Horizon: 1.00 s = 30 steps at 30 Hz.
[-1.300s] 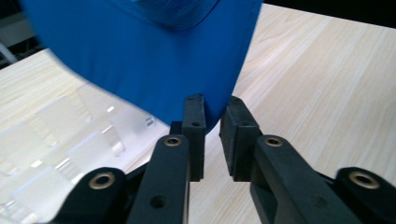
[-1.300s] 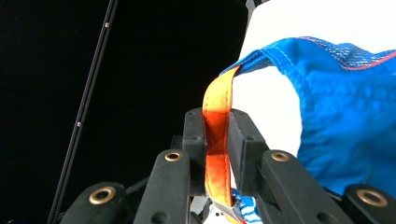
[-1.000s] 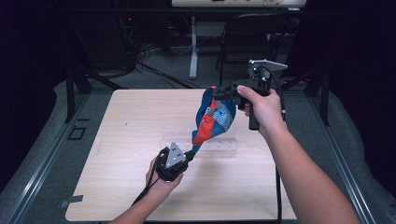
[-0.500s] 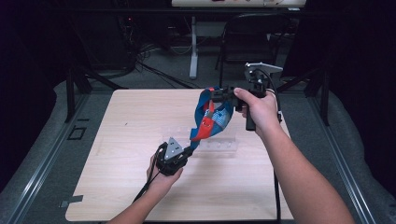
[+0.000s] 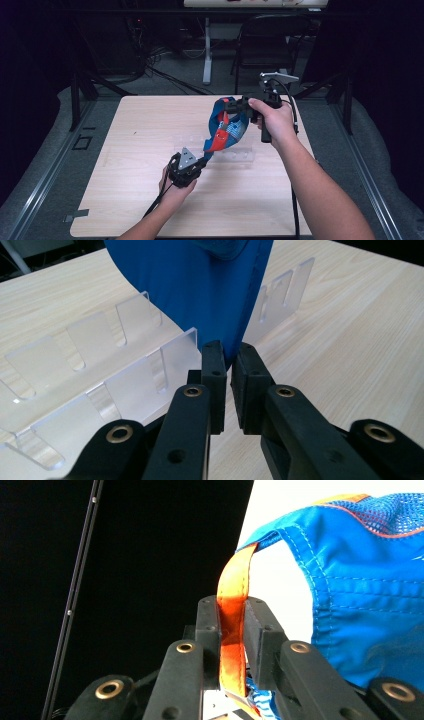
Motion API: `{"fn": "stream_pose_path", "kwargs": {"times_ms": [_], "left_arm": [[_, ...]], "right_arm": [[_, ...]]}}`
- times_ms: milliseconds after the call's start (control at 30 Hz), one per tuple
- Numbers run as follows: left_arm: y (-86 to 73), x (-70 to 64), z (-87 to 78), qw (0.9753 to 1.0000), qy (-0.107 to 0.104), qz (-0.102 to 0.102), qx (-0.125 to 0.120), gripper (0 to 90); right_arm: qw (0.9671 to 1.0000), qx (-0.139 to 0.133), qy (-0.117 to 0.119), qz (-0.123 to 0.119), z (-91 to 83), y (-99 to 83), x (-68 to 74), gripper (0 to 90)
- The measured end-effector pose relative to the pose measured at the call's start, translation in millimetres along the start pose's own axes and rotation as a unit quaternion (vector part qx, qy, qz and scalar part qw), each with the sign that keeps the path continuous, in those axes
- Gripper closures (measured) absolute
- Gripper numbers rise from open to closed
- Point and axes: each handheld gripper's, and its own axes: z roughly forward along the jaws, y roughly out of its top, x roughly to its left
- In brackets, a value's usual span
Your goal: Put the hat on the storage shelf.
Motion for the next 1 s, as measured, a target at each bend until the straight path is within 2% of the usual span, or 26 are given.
{"fn": "stream_pose_path", "kwargs": {"times_ms": [400,800,1000], "left_arm": [[-6.5,1.7,5.2,0.9999,0.001,-0.006,0.01,84.9],[-10.3,2.3,6.8,0.9998,-0.004,-0.004,0.019,85.4],[-10.5,2.9,3.1,0.9998,-0.011,-0.008,0.014,80.4]], "right_arm": [[0.9999,0.004,-0.008,0.008,5.7,-1.6,-10.0,78.2],[0.9998,0.006,-0.019,0.008,9.1,-2.6,-16.0,78.2],[0.9997,0.004,-0.021,0.015,12.2,-2.6,-23.1,78.2]]}}
